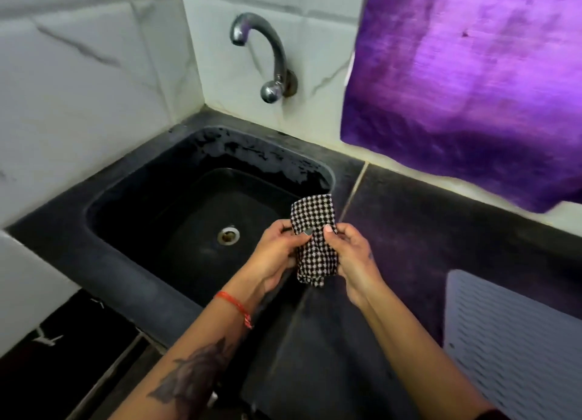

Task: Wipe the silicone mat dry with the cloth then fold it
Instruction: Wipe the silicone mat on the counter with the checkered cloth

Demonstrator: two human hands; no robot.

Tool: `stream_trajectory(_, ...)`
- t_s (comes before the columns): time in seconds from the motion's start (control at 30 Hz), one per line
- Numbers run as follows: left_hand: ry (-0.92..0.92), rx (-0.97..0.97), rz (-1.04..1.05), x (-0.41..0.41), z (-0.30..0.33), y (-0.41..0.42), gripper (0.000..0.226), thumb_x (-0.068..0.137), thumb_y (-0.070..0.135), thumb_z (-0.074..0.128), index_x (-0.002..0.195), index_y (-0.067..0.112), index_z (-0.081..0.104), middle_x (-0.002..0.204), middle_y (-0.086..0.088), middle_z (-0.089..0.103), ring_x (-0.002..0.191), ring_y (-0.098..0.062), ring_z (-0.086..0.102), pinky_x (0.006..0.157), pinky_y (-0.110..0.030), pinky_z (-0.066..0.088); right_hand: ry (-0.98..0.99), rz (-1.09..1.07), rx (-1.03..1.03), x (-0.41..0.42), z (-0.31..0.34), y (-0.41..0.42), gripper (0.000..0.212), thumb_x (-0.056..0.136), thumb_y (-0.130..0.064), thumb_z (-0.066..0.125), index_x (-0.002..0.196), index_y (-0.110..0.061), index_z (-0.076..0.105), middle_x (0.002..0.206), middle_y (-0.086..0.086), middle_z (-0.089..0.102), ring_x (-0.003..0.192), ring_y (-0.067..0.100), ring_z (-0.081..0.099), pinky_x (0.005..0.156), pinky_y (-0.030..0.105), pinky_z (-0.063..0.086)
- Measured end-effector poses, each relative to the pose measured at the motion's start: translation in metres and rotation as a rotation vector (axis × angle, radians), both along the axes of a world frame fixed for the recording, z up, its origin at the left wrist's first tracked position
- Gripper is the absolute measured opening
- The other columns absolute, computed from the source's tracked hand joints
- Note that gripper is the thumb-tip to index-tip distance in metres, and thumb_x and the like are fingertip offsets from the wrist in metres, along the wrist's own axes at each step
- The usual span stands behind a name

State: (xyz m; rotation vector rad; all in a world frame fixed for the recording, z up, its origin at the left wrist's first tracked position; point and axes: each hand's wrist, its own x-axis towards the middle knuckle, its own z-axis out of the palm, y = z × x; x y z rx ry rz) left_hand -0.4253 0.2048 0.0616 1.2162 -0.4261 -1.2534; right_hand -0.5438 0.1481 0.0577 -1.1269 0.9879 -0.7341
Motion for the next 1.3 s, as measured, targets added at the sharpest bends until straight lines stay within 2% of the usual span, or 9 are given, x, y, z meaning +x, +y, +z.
stream_trajectory(0.13, -0.078, -0.009, 0.147, 0.068, 0.012, -0.013, 0.028, 0.085, -0.007, 0.056, 0.107, 0.008, 0.049, 0.096, -0.007, 0.065, 0.087, -0.018, 0.063, 0.082, -0.037, 0.051, 0.015, 0.040, -0.044, 0.069, 0.012, -0.022, 0.007, 0.087, -0.020, 0.063, 0.086, -0.014, 0.066, 0.085, 0.003, 0.070, 0.079, 0.013, 0.063, 0.066, 0.024, 0.049)
stream_trajectory(0.23, -0.089, -0.025, 0.209, 0.115, 0.013, -0.029, 0.028, 0.084, -0.005, 0.059, 0.107, 0.010, 0.051, 0.101, -0.011, 0.065, 0.091, -0.021, 0.063, 0.084, -0.038, 0.052, 0.025, 0.069, -0.003, 0.118, 0.014, -0.042, 0.012, 0.087, -0.022, 0.064, 0.092, -0.011, 0.065, 0.092, 0.008, 0.070, 0.086, 0.016, 0.064, 0.075, 0.033, 0.049)
stream_trajectory(0.4, 0.073, 0.001, 0.287, 0.184, 0.007, -0.063, 0.030, 0.087, -0.003, 0.055, 0.115, 0.007, 0.050, 0.097, -0.011, 0.065, 0.082, -0.019, 0.065, 0.064, -0.032, 0.051, 0.012, 0.065, 0.065, 0.197, 0.005, -0.083, 0.013, 0.085, -0.019, 0.066, 0.097, -0.017, 0.061, 0.099, 0.008, 0.069, 0.093, 0.021, 0.065, 0.078, 0.037, 0.053)
stream_trajectory(0.57, 0.167, -0.011, 0.245, 0.249, -0.002, -0.093, 0.049, 0.081, -0.016, 0.052, 0.124, 0.005, 0.049, 0.102, -0.013, 0.066, 0.086, -0.023, 0.065, 0.066, -0.034, 0.053, 0.063, 0.022, 0.064, 0.263, -0.013, -0.120, 0.019, 0.086, -0.013, 0.064, 0.092, -0.024, 0.049, 0.099, 0.015, 0.066, 0.094, 0.029, 0.064, 0.083, 0.045, 0.051)
stream_trajectory(0.73, 0.091, -0.009, 0.186, 0.305, -0.018, -0.124, 0.063, 0.070, -0.027, 0.051, 0.125, 0.004, 0.050, 0.103, -0.015, 0.066, 0.086, -0.025, 0.065, 0.066, -0.030, 0.057, 0.079, 0.133, 0.052, 0.321, -0.025, -0.158, 0.028, 0.092, 0.002, 0.047, 0.083, -0.017, 0.064, 0.109, 0.017, 0.065, 0.101, 0.028, 0.062, 0.092, 0.041, 0.049)
stream_trajectory(0.9, 0.021, -0.021, 0.202, 0.362, -0.025, -0.161, 0.071, 0.068, -0.032, 0.043, 0.123, 0.012, 0.050, 0.109, -0.012, 0.063, 0.094, -0.024, 0.061, 0.071, -0.031, 0.055, 0.012, 0.325, 0.078, 0.375, -0.025, -0.195, 0.040, 0.086, 0.015, 0.042, 0.109, -0.011, 0.063, 0.112, 0.009, 0.063, 0.099, 0.018, 0.061, 0.082, 0.027, 0.052)
stream_trajectory(1.03, -0.151, -0.034, 0.273, 0.411, -0.026, -0.192, 0.078, 0.063, -0.034, 0.040, 0.127, 0.010, 0.050, 0.107, -0.008, 0.063, 0.100, -0.025, 0.059, 0.073, -0.032, 0.053, 0.113, 0.436, -0.048, 0.423, -0.032, -0.227, 0.065, 0.075, 0.021, 0.049, 0.127, -0.017, 0.056, 0.124, 0.004, 0.057, 0.103, 0.016, 0.058, 0.072, 0.021, 0.052)
stream_trajectory(1.17, -0.339, 0.051, 0.450, 0.449, -0.035, -0.226, 0.089, 0.064, -0.029, 0.044, 0.139, 0.019, 0.039, 0.105, -0.010, 0.058, 0.099, -0.031, 0.058, 0.076, -0.043, 0.052, 0.237, 0.487, -0.179, 0.466, -0.038, -0.247, 0.072, 0.076, 0.017, 0.057, 0.137, -0.020, 0.046, 0.135, 0.003, 0.051, 0.115, 0.016, 0.051, 0.079, 0.013, 0.046)
stream_trajectory(1.3, -0.627, 0.125, 0.449, 0.455, -0.055, -0.239, 0.064, 0.069, -0.004, 0.059, 0.129, 0.015, 0.053, 0.117, -0.012, 0.064, 0.104, -0.025, 0.061, 0.094, -0.035, 0.048, 0.314, 0.478, -0.200, 0.482, -0.050, -0.254, 0.065, 0.084, 0.014, 0.051, 0.142, -0.011, 0.036, 0.141, 0.007, 0.045, 0.125, 0.020, 0.045, 0.076, 0.006, 0.036)
